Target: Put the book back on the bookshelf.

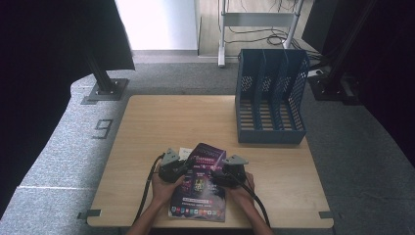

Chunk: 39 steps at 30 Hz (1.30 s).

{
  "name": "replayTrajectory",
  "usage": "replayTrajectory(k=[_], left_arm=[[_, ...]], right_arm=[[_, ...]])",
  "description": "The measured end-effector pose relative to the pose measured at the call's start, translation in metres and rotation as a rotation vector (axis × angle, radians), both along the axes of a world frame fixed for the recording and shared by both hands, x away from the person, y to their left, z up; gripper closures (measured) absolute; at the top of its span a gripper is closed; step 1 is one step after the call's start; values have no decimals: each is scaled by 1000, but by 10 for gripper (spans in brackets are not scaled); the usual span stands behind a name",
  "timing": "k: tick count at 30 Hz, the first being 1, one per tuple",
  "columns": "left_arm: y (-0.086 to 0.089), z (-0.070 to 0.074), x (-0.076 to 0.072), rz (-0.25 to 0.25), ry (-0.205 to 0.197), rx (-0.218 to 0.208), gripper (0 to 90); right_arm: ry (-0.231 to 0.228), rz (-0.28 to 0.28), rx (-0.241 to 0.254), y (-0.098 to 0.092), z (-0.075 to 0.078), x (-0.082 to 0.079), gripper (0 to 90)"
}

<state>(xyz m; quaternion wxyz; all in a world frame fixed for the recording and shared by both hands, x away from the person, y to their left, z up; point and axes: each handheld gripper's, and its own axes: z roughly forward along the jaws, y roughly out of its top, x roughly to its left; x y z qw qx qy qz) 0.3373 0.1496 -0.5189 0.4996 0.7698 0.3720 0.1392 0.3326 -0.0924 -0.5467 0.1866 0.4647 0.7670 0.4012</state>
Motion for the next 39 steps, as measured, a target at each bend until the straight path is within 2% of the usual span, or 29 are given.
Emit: replayTrajectory(k=[5, 11, 28, 39], left_arm=[[-1, 2, -1, -7, -9, -4, 874], [-4, 6, -6, -24, -43, -5, 874], [-5, 17, -12, -45, -80, -12, 875], [-4, 24, -15, -55, -98, -24, 875]], right_arm=[[-8, -6, 30, -5, 3, 0, 215], [-14, -3, 63, -10, 6, 1, 215], [-13, -7, 94, -17, 9, 2, 217], [-14, -3, 96, -19, 10, 3, 215]])
